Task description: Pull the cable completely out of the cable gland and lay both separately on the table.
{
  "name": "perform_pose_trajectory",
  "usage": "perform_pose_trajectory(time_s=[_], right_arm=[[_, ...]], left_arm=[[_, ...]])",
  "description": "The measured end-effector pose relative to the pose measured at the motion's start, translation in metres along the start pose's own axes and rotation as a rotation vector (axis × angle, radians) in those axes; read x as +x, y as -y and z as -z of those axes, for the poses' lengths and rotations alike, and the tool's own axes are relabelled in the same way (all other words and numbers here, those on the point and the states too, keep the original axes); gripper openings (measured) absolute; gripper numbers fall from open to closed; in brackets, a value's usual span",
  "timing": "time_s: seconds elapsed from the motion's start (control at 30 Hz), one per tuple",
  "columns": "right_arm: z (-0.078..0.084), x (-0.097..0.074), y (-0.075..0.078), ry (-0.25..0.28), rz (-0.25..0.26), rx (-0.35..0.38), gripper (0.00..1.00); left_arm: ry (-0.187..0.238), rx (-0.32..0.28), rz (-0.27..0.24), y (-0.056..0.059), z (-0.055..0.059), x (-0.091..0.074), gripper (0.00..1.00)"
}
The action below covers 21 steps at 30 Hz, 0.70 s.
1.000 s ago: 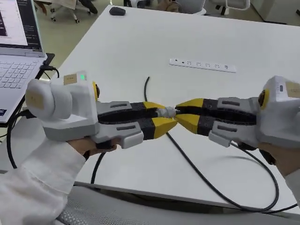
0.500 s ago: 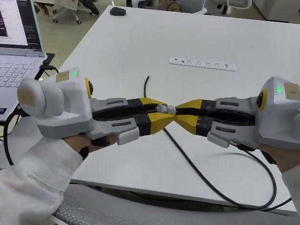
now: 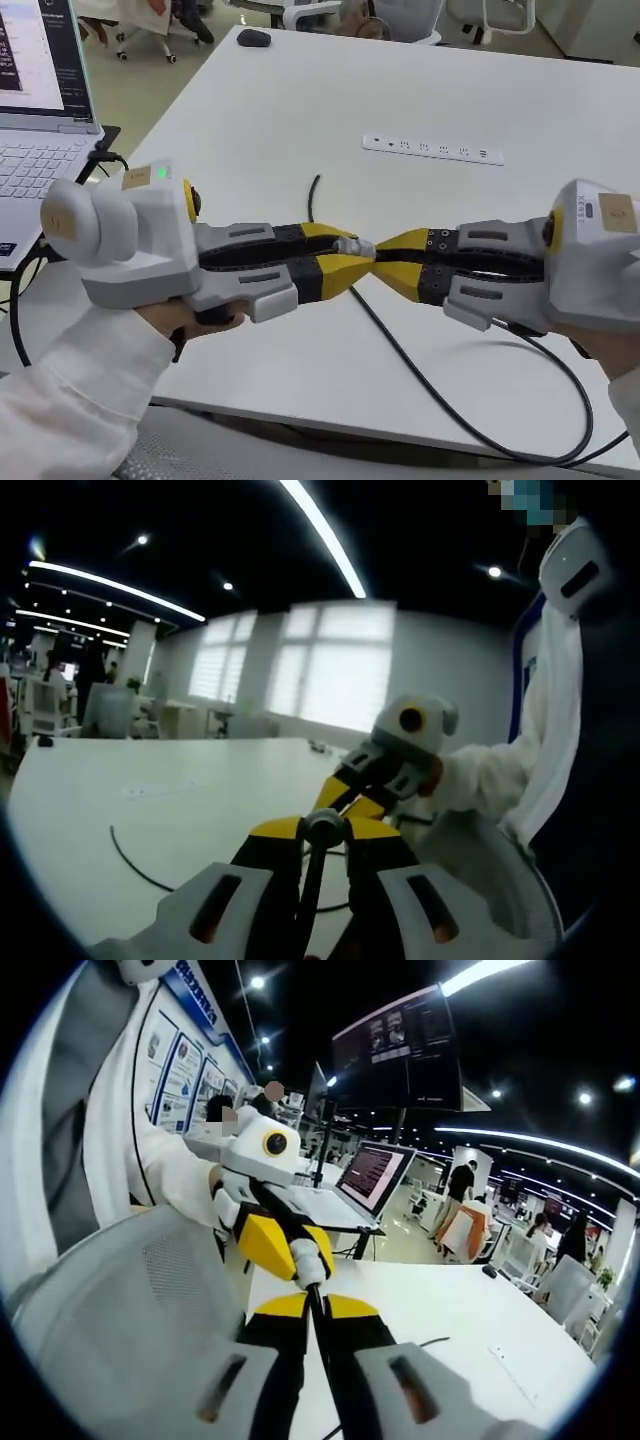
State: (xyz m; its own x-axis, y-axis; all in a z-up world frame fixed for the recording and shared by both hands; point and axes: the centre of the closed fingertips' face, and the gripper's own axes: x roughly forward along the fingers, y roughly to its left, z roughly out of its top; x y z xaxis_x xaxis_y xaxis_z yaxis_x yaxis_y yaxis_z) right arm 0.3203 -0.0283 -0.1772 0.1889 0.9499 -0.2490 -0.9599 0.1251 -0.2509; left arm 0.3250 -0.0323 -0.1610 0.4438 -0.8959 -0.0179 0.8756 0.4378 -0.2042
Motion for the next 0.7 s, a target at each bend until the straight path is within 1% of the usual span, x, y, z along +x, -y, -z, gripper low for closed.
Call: perform_pose_trajectory(time_s=[0.1, 0.17, 0.3, 0.4, 0.47, 0.57, 0.7], right_arm=[[0.001, -0.003, 0.002, -0.005, 0.003, -0.003, 0.03], [0.001, -0.006, 0.005, -0.002, 0.011, 0.000, 0.03], [0.003, -0.013, 0.009, -0.009, 0.024, -0.010, 0.03], [0.005, -0.019, 0.012, -0.012, 0.034, -0.010, 0.03], [0.009, -0.025, 0.014, -0.024, 0.046, -0.012, 0.03], [0.014, -0.031, 0.016, -0.033, 0.058, -0.011, 0.03], [0.018, -0.040, 0.021, -0.040, 0.083, -0.007, 0.03]], left_arm=[[0.005, 0.010, -0.013, -0.002, -0.002, -0.001, 0.17], [0.023, -0.015, -0.015, -0.004, -0.005, -0.003, 0.17], [0.033, -0.015, -0.013, -0.003, -0.009, -0.004, 0.17], [0.034, -0.023, -0.009, -0.004, -0.009, -0.004, 0.17], [0.035, -0.037, -0.004, -0.005, -0.009, -0.004, 0.17], [0.028, -0.038, -0.005, -0.005, -0.009, -0.003, 0.17], [0.022, -0.041, 0.000, -0.006, -0.010, 0.005, 0.17]])
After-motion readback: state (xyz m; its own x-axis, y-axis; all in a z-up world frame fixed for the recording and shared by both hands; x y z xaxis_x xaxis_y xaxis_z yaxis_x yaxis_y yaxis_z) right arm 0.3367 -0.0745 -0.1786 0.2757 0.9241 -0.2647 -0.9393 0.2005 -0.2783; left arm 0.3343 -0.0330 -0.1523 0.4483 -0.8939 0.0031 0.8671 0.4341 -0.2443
